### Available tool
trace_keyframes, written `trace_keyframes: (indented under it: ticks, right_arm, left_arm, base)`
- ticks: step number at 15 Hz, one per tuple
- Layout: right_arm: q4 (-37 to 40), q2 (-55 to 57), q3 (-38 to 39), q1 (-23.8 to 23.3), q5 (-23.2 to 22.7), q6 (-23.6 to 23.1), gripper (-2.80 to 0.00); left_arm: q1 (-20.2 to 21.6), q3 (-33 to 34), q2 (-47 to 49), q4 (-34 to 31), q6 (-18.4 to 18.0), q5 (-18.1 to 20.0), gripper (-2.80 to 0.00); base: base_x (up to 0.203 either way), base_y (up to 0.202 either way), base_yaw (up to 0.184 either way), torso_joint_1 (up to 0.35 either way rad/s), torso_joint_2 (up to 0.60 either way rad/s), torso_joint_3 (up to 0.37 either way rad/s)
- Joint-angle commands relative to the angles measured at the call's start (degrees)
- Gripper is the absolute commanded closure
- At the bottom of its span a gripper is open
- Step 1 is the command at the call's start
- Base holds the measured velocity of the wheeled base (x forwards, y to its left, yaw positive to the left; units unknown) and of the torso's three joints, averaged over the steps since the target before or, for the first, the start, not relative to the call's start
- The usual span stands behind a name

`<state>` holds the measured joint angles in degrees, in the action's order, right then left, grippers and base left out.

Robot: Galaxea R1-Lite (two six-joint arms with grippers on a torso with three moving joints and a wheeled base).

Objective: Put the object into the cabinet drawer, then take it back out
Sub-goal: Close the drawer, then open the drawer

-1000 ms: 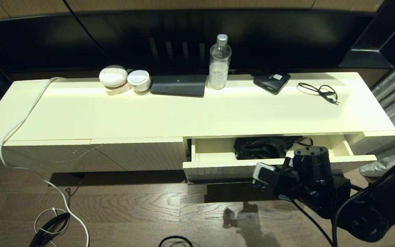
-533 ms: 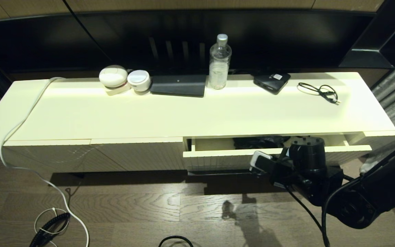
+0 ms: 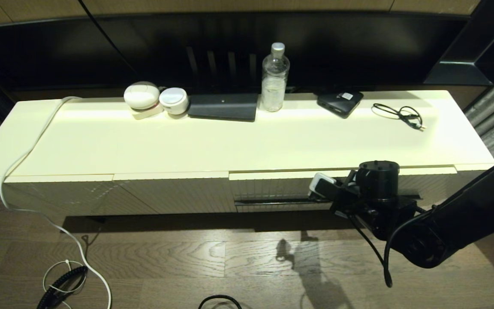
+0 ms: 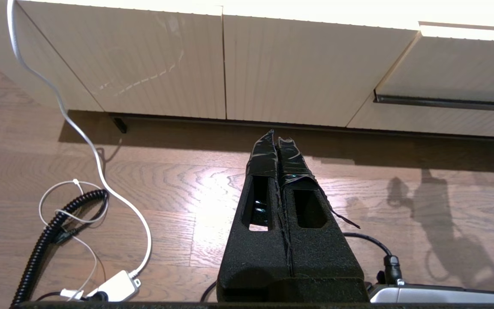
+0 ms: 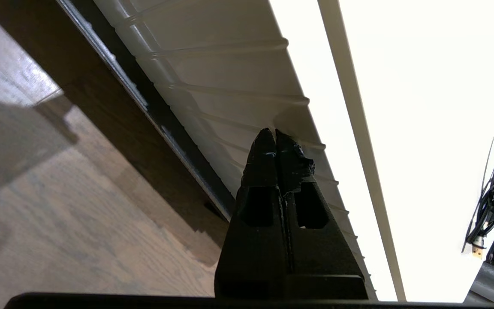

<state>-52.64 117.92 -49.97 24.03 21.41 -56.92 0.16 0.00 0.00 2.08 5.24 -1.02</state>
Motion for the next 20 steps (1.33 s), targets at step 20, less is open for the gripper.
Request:
trace_keyframes:
  ticks: [20]
  right_arm:
    - [35.45,-44.79,24.95,8.14,1.06,-0.87,0.0]
  left_arm:
    - [0.02,0.0,-0.09,0.02,0.04,-0.04,0.0]
  base:
    - [0.0,0.0,0.0,0.0,0.0,0.0]
